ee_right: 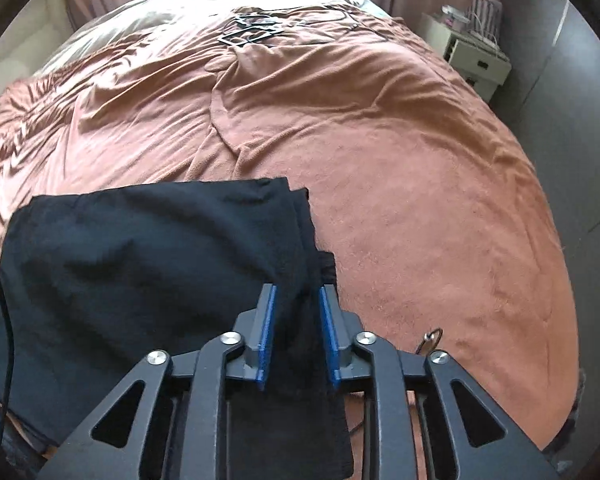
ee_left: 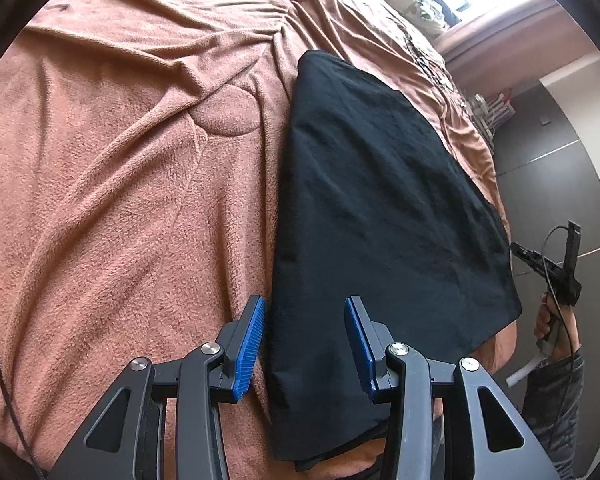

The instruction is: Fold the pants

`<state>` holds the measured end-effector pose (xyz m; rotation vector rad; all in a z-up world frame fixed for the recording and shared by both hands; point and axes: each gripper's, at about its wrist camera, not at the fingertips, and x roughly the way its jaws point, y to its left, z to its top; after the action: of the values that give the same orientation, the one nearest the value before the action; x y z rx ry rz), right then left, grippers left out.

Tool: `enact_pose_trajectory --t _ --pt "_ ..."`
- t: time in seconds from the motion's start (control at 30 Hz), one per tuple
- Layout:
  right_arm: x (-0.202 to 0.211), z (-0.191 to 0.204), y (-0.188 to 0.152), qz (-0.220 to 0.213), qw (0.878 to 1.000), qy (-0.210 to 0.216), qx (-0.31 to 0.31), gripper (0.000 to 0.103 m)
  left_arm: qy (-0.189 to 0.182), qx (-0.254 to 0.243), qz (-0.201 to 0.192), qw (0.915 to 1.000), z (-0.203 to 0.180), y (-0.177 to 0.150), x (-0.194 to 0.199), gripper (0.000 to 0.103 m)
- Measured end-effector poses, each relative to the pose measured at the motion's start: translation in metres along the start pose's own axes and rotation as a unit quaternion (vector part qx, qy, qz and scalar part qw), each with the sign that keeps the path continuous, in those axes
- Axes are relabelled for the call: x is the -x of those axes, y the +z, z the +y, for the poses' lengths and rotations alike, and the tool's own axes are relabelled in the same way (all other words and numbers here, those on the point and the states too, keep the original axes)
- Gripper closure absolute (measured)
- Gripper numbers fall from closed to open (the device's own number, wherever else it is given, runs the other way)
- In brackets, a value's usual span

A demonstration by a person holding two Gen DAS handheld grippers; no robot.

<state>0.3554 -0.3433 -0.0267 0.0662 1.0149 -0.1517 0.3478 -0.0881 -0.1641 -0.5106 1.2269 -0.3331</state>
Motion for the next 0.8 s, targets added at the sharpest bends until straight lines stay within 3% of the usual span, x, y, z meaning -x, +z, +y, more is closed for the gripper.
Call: enact_pose_trajectory --t 0.07,0.1,0.53,0.7,0.8 --pt "0.006 -0.010 -0.007 -0.001 1.000 0.015 -0.016 0.060 -0.001 0.000 0.001 1.0000 0.000 0.000 0.000 0.059" --pt "0.010 -0.014 -0.012 -0.004 0.999 0.023 -0.022 0.058 -0.002 -0.001 0.002 1.0000 -0.001 0.000 0.000 0.059" --pt "0.057 -0.067 -0.084 -0.010 0.985 0.102 -0.139 0.058 -0.013 -0.005 0.004 0.9999 -0.004 -0.003 0.000 0.059" --pt "0.062 -0.085 -0.112 -0.012 0.971 0.136 -0.196 0.058 -0.015 -0.004 0.006 0.9999 -0.004 -0.005 0.001 0.059" --pt "0.060 -0.095 -0.126 -0.013 0.961 0.156 -0.228 0.052 -0.016 -0.004 0.005 0.9998 -0.004 -0.006 0.002 0.059"
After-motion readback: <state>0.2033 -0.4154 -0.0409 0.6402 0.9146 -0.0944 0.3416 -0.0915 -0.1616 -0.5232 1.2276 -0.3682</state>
